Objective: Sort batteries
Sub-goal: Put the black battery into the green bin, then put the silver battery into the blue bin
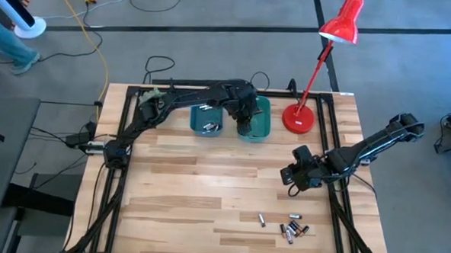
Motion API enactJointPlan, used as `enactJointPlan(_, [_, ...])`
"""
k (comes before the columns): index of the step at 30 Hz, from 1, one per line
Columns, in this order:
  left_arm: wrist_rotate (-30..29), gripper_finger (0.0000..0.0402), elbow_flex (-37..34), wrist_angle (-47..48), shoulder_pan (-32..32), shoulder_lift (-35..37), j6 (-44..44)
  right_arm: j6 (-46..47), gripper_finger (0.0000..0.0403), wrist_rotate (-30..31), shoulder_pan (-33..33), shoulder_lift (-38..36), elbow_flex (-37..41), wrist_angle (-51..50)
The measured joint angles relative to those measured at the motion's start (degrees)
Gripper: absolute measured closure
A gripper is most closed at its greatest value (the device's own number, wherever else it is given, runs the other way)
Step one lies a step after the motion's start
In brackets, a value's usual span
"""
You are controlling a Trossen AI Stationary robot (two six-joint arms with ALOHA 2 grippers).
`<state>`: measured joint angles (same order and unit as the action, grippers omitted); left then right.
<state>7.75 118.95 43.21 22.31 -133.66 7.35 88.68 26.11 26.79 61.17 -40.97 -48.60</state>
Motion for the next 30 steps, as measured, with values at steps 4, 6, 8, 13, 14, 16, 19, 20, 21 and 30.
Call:
enactJointPlan(4, [0.0, 0.0351, 1.0, 0.8, -0.6, -0.8, 0.6, 0.0, 0.0287, 0.0, 0.0, 0.0, 0.0, 0.0])
enactJointPlan(6, [0.0, 0.0336, 1.3, 0.2, -0.8, -0.4, 1.1, 0.2, 0.0287, 0.0, 0.0, 0.0, 0.0, 0.0])
enactJointPlan(8, [0.0, 0.032, 1.3, 0.0, -1.0, -0.4, 1.6, 1.1, 0.0287, 0.0, 0.0, 0.0, 0.0, -0.2])
enactJointPlan(13, [0.0, 0.0296, 1.2, -0.4, -1.0, -0.7, 0.8, 1.3, 0.0287, 0.0, 0.0, 0.0, 0.0, -0.4])
enactJointPlan(14, [0.0, 0.0294, 1.2, -0.5, -1.0, -0.6, 0.7, 1.3, 0.0287, 0.0, 0.0, 0.0, 0.0, -0.4])
enactJointPlan(16, [-0.1, 0.0292, 1.2, -0.5, -1.0, -0.6, 0.7, 1.3, 0.0287, 0.0, 0.0, 0.0, 0.0, -0.4])
enactJointPlan(19, [-0.5, 0.0291, 1.5, 0.2, -1.0, -0.7, 0.6, 1.4, 0.0287, 0.0, 0.0, 0.0, 0.0, -1.0])
enactJointPlan(20, [-0.5, 0.0291, 2.0, 0.7, -1.0, -0.7, 0.6, 1.4, 0.0287, 0.0, 0.0, 0.0, 0.0, -1.2])
enactJointPlan(21, [-0.5, 0.0291, 2.6, 1.2, -1.0, -0.7, 0.7, 1.4, 0.0287, 0.0, -0.3, 0.0, 0.0, -1.3])
enactJointPlan(30, [-5.5, 0.029, 14.6, 11.0, -0.1, -0.6, 2.9, -1.7, 0.0287, 0.0, -6.4, 0.0, 0.0, -0.1])
